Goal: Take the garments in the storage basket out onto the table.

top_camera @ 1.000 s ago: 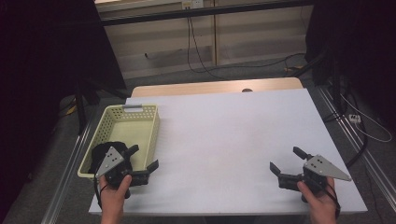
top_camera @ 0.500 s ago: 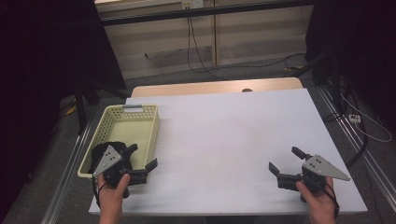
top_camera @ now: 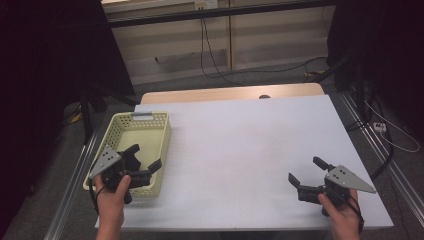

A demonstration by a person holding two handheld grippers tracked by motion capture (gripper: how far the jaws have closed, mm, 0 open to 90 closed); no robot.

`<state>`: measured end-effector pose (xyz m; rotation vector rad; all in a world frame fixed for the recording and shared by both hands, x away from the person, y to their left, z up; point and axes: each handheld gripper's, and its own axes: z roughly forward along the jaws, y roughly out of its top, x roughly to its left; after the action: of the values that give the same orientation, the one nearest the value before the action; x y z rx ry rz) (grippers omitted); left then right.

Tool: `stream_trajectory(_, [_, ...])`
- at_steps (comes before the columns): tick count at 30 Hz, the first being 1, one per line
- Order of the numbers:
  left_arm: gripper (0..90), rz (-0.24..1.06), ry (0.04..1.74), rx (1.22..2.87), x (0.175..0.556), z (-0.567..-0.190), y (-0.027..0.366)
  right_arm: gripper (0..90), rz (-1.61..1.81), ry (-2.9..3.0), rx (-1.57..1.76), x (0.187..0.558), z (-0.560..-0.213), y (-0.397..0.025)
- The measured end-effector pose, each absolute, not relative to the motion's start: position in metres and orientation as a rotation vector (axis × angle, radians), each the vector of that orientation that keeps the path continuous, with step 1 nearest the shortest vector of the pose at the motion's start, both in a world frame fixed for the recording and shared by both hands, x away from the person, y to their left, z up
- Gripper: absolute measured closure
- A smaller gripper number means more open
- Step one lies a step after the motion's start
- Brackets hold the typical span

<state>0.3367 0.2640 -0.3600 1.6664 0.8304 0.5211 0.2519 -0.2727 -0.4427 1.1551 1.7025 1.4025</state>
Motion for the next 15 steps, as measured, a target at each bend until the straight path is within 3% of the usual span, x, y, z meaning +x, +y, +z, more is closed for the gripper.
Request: stream_trajectory(15, [2.8,0.567,0.959,1.700,0.383,-0.354,0.295,1.4,1.406,1.702,1.150,0.252,-0.443,-0.274])
